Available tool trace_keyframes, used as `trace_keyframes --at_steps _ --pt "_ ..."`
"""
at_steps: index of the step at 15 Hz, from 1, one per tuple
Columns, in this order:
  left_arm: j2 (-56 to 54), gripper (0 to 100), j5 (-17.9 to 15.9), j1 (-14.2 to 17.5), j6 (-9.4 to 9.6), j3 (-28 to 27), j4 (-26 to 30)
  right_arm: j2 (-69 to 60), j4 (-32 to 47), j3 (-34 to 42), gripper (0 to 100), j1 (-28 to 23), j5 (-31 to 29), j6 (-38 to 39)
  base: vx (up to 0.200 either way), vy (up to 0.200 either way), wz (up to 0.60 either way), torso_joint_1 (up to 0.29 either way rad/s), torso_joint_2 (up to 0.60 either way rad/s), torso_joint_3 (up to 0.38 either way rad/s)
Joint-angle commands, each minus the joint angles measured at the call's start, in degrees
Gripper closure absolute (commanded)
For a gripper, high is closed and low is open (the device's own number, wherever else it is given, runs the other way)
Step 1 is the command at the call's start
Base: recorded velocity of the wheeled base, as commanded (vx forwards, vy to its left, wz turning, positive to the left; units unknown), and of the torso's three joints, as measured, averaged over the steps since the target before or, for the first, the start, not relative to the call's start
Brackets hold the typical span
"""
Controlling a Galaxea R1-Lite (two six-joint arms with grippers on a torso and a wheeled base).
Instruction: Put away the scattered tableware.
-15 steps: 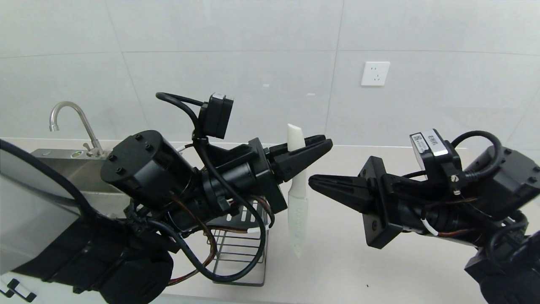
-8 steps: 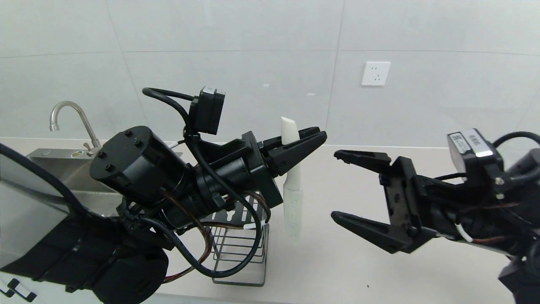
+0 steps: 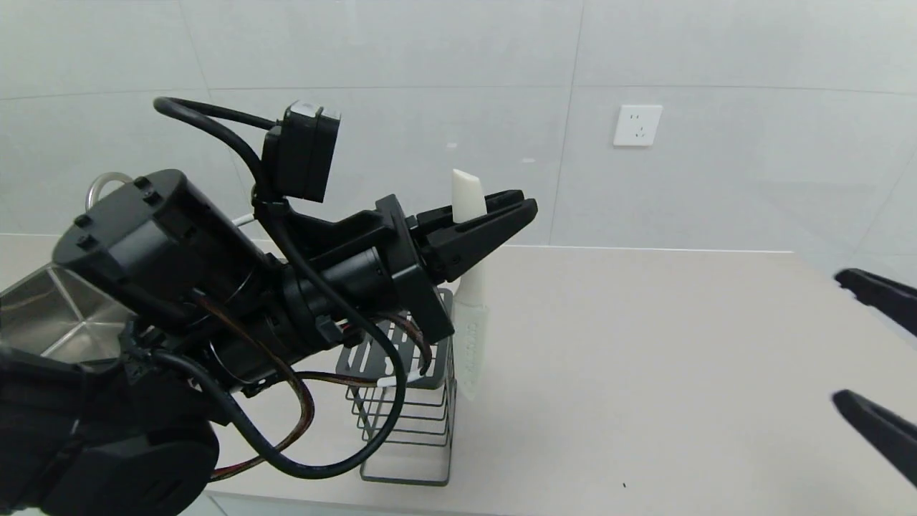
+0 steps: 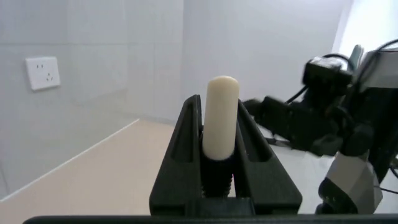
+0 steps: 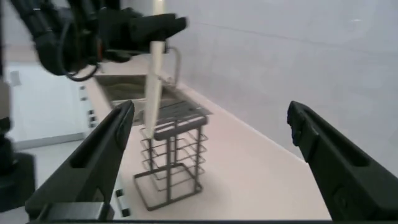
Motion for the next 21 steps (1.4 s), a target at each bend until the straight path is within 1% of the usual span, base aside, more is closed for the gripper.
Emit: trace_keyframes --at_steps 1,2,3,4,5,7,8,9,10,11,12,13,14,15,16,17,18,19,21 --pt "-4.2 100 1.3 0.0 2.11 -0.5 3.3 -36.9 31.9 -1.2 100 -11.9 -4.4 0.1 0.0 0.0 0.0 0.0 0.0 0.0" --pt "-4.2 100 2.3 -0.3 3.52 -0.7 4.6 -43.0 41.0 -3.9 100 -12.2 -4.6 0.3 0.0 0.0 0.0 0.0 0.0 0.0" --pt "-4.3 100 3.5 -0.7 4.66 -1.0 5.5 -47.0 48.3 -6.0 100 -13.0 -5.4 0.3 0.0 0.0 0.0 0.0 0.0 0.0" --pt "-4.2 100 4.8 -0.7 5.8 -2.0 6.8 -50.0 53.2 -6.7 100 -14.0 -7.1 0.2 0.0 0.0 0.0 0.0 0.0 0.0" --pt "-4.3 100 6.7 -0.7 6.77 -3.6 8.8 -51.9 54.9 -6.1 100 -14.1 -7.6 0.1 0.0 0.0 0.0 0.0 0.0 0.0" --pt "-4.3 100 11.0 -0.8 8.0 -7.0 11.0 -54.1 54.8 -1.9 100 -15.2 -7.8 -0.3 0.0 0.0 0.0 0.0 0.0 0.0" --pt "-4.5 100 12.1 -0.8 8.27 -7.3 11.3 -55.5 55.0 -0.3 100 -17.0 -8.5 -0.3 0.0 0.0 0.0 0.0 0.0 0.0" --pt "-4.9 100 12.6 -0.8 8.35 -7.2 11.4 -56.1 54.8 0.4 100 -18.5 -11.1 -0.4 0.0 0.0 0.0 0.0 0.0 0.0" --pt "-4.9 100 13.5 -0.7 8.35 -7.0 11.6 -56.1 54.8 0.8 100 -18.3 -13.1 -0.4 0.0 0.0 0.0 0.0 0.0 0.0" --pt "-4.9 100 14.8 -0.7 8.35 -7.0 12.1 -56.1 54.9 2.6 100 -18.2 -13.1 -0.7 0.0 0.0 0.0 0.0 0.0 0.0" --pt "-4.9 100 16.5 -0.8 8.44 -7.0 12.6 -57.1 58.5 2.6 100 -17.7 -13.4 -1.0 0.0 0.0 0.0 0.0 0.0 0.0" --pt "-4.9 100 18.5 -1.0 8.44 -7.0 12.9 -58.8 65.5 2.6 100 -17.2 -14.8 -1.3 0.0 0.0 0.0 0.0 0.0 0.0" --pt "-4.9 100 21.3 -1.8 8.71 -7.0 13.5 -59.3 74.5 2.4 100 -17.0 -19.7 -2.9 0.0 0.0 0.0 0.0 0.0 0.0" --pt "-5.0 100 23.7 -2.4 8.88 -6.9 13.9 -59.3 74.9 1.7 100 -17.0 -23.0 -3.1 0.0 0.0 0.0 0.0 0.0 0.0" --pt "-4.9 100 25.3 -3.1 9.23 -6.9 14.0 -59.3 73.7 2.2 100 -17.0 -24.2 -3.5 0.0 0.0 0.0 0.0 0.0 0.0" --pt "-4.9 100 26.1 -3.1 9.5 -6.8 14.0 -59.3 73.2 2.5 100 -17.0 -25.9 -4.3 0.0 0.0 0.0 0.0 0.0 0.0" --pt "-5.4 100 27.3 -3.1 11.17 -5.6 13.9 -59.3 74.9 2.6 100 -17.0 -31.3 -4.5 0.0 0.0 0.0 0.0 0.0 0.0" --pt "-6.0 100 27.5 -3.1 12.05 -4.7 13.8 -59.3 75.1 2.6 100 -16.9 -31.5 -3.7 0.0 0.0 0.0 0.0 0.0 0.0" --pt "-6.4 100 28.2 -2.9 12.75 -3.6 13.7 -59.3 75.4 2.6 100 -16.9 -31.6 -1.3 0.0 0.0 0.0 0.0 0.0 0.0"
